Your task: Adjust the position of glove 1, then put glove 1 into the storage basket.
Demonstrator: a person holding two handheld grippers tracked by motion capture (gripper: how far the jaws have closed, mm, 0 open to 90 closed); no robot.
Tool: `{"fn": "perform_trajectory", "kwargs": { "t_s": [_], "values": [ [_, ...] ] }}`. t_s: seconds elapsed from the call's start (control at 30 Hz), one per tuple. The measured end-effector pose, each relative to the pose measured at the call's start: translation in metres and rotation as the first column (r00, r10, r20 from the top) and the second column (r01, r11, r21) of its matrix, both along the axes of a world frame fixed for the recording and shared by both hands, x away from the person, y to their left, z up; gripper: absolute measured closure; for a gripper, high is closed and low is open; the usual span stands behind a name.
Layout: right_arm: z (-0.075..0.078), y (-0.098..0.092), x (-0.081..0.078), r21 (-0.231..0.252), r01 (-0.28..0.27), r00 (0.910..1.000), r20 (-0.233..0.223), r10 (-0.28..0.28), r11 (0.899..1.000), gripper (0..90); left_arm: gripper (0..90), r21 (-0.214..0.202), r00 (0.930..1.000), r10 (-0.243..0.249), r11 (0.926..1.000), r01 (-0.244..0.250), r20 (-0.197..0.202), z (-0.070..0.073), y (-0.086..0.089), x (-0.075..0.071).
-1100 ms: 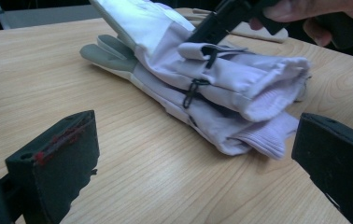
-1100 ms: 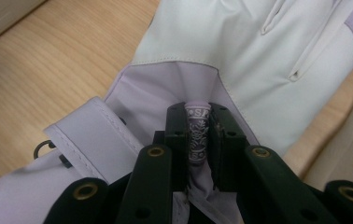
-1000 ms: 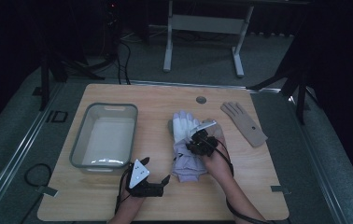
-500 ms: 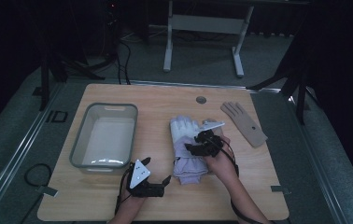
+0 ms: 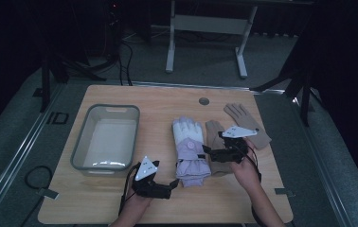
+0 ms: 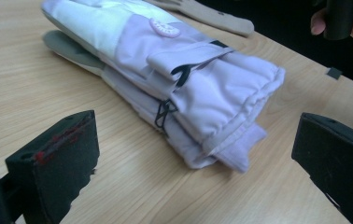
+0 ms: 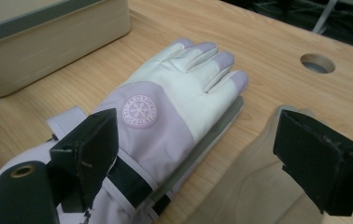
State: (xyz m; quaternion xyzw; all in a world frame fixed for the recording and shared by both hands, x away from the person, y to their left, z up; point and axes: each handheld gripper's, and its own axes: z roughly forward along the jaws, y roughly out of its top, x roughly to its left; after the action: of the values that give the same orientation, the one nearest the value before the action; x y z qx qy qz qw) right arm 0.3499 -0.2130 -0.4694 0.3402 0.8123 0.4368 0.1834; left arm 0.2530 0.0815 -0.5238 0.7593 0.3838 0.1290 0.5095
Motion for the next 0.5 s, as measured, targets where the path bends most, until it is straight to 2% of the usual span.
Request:
{"fn": "perform_trajectory", "kwargs": {
  "t_s": [0.03, 0.07, 0.13, 0.17, 0.23, 0.3, 0.33, 0.4, 0.5],
  "values": [
    [0.000, 0.000, 0.000, 0.000, 0.000, 1.0000, 0.000, 0.000, 1.000, 13.7, 1.0, 0.000, 1.0000, 0.000, 1.0000, 0.000, 0.000, 0.000, 0.000, 0.000],
    [0.001, -0.003, -0.001, 0.003, 0.006, 0.9999, 0.015, -0.006, 1.000, 13.7, 1.0, 0.007, 1.0000, 0.010, 0.9999, -0.010, 0.002, 0.008, -0.003, 0.007],
    [0.004, -0.006, -0.001, 0.016, 0.013, 0.9999, 0.001, -0.013, 1.000, 14.0, 1.0, 0.012, 0.9998, 0.022, 0.9997, -0.022, 0.003, 0.012, -0.004, 0.010],
    [0.005, -0.007, -0.001, 0.022, 0.013, 0.9999, -0.009, -0.013, 1.000, 14.0, 1.0, -0.002, 0.9998, 0.019, 0.9998, -0.019, -0.006, 0.016, -0.005, 0.014],
    [0.008, -0.006, 0.000, 0.051, 0.043, 0.9981, -0.046, -0.040, 0.998, 14.1, 1.0, 0.014, 0.9994, 0.034, 0.9993, -0.034, -0.007, 0.024, -0.010, 0.020],
    [0.009, -0.005, 0.003, 0.071, 0.062, 0.9950, -0.082, -0.056, 0.996, 14.1, 6.2, 0.023, 0.9987, 0.050, 0.9985, -0.050, -0.011, 0.030, -0.014, 0.026],
    [0.009, -0.004, 0.006, 0.083, 0.092, 0.9908, -0.106, -0.083, 0.992, 14.1, 6.5, 0.030, 0.9983, 0.055, 0.9980, -0.055, -0.018, 0.032, -0.017, 0.029],
    [0.008, -0.002, 0.012, 0.110, 0.078, 0.9867, -0.151, -0.061, 0.991, 9.9, 6.8, 0.038, 0.9971, 0.065, 0.9972, -0.064, -0.038, 0.033, -0.021, 0.034],
    [0.004, 0.006, 0.018, 0.124, 0.090, 0.9809, -0.183, -0.066, 0.988, 10.0, 12.2, 0.067, 0.9943, 0.092, 0.9938, -0.088, -0.054, 0.031, -0.027, 0.041]
  ]
}}
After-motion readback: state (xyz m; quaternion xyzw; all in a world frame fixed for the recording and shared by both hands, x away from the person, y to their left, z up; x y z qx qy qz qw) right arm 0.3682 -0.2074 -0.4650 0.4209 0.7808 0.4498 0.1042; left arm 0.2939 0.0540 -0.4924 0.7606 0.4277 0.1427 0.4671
